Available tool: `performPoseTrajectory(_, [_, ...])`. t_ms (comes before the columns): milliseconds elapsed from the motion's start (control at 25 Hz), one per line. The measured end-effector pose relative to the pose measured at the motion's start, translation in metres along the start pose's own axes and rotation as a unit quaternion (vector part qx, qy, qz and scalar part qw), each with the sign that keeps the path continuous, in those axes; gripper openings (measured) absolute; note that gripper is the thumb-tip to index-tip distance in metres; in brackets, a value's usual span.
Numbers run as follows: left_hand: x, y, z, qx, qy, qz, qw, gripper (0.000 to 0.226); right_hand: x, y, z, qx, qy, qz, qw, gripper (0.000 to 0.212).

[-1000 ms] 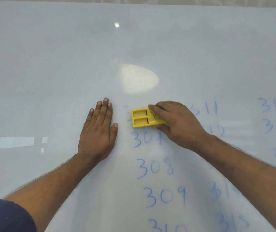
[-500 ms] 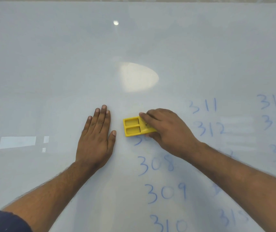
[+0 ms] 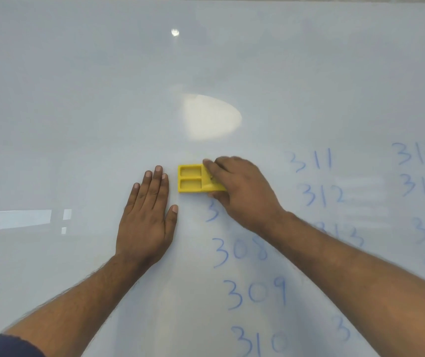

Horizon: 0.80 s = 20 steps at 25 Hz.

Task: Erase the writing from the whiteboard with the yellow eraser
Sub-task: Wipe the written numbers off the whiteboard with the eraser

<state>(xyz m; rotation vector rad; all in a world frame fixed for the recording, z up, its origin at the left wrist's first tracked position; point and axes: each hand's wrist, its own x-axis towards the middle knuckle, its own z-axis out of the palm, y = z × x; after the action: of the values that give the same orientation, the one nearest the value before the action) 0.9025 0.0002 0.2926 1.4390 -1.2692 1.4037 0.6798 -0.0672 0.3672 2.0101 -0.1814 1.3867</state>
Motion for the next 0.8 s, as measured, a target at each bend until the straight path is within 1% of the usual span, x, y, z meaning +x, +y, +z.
performPoseTrajectory(160, [-0.005, -0.001, 0.000, 0.000, 0.003, 0.003, 1.000, 0.064, -0.050, 0.005, -0.009, -0.014, -0.051, -0.052, 0.997, 0.058])
performPoseTrajectory(240, [-0.006, 0.000, 0.000, 0.002, 0.005, -0.001, 1.000, 0.064, -0.055, 0.019, -0.018, -0.035, -0.055, -0.053, 0.996, 0.057])
performPoseTrajectory(360, [-0.011, 0.004, 0.001, 0.002, 0.002, -0.010, 1.000, 0.064, -0.038, 0.030, -0.022, -0.042, -0.026, 0.003, 0.999, 0.058])
performPoseTrajectory(440, [-0.013, 0.005, 0.002, 0.001, 0.001, -0.011, 1.000, 0.064, -0.025, 0.023, -0.015, -0.033, 0.000, 0.045, 0.998, 0.059])
performPoseTrajectory(520, [-0.015, 0.005, 0.002, -0.001, 0.001, -0.009, 1.000, 0.064, -0.022, 0.009, -0.006, -0.017, 0.006, 0.051, 0.999, 0.059])
performPoseTrajectory(680, [-0.020, 0.004, 0.002, -0.005, 0.001, -0.001, 1.000, 0.064, -0.056, -0.009, 0.000, -0.005, -0.035, -0.023, 0.999, 0.057])
performPoseTrajectory(800, [-0.024, 0.004, 0.002, -0.004, -0.004, 0.000, 1.000, 0.065, -0.083, 0.004, -0.013, -0.034, -0.070, -0.064, 0.995, 0.057])
